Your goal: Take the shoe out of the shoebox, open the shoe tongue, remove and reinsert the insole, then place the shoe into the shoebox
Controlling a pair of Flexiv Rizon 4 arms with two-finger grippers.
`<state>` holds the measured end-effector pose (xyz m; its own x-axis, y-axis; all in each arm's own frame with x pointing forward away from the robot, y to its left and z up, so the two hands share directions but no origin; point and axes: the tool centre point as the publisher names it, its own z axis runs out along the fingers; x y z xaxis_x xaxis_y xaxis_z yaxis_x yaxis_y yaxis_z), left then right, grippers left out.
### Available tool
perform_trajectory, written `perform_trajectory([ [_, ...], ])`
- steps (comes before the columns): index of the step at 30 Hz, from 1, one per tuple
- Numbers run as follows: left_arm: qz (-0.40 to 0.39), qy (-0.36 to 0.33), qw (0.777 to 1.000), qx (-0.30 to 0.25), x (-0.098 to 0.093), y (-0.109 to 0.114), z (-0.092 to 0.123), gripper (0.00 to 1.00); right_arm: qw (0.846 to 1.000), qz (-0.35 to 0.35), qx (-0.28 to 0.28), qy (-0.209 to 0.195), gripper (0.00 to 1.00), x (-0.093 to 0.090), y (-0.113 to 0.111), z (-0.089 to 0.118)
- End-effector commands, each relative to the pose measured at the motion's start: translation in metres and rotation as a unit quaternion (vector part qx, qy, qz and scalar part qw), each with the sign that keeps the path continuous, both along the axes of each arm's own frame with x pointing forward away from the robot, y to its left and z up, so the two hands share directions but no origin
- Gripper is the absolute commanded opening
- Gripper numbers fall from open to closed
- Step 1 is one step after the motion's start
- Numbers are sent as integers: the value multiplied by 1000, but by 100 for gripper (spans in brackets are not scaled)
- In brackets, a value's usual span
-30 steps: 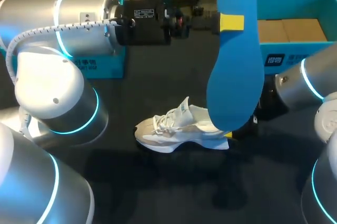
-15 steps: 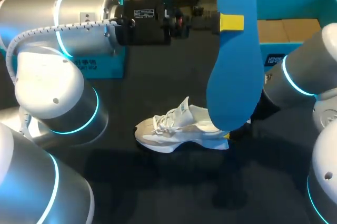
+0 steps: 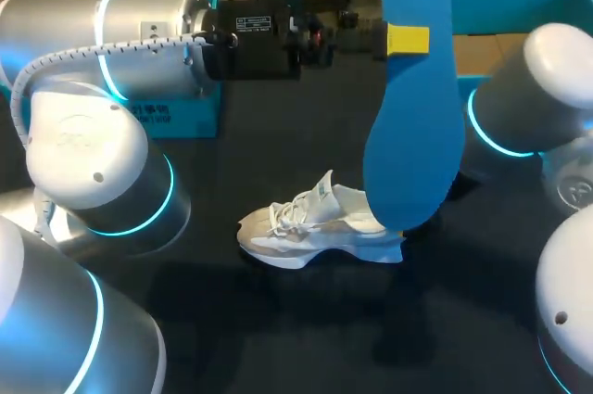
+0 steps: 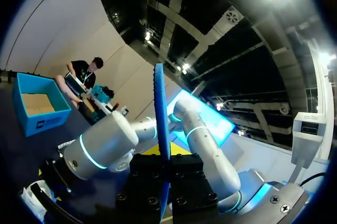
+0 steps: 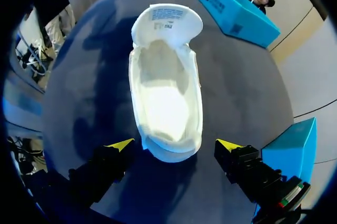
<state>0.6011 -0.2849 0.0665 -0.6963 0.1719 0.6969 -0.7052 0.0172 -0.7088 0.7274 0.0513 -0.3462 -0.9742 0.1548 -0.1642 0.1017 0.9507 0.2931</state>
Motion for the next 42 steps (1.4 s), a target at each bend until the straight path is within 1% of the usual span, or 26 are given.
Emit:
perform_trajectory([
  [1,1,0,1000,0,-2,0,-1,0,997,-11,-71,23,100,2,0,9],
  [11,1,0,1000,0,-2,0,-1,0,995,-10,-86,42,100,0,-1,17],
  [19,1,0,1000,0,-2,0,-1,0,995,-7,-91,38,100,-3,0,28],
  [25,1,0,1000,0,-2,0,-1,0,995,-7,-92,39,100,-4,-1,23],
  [42,1,0,1000,0,-2,0,-1,0,995,-7,-92,39,100,-4,-1,23],
])
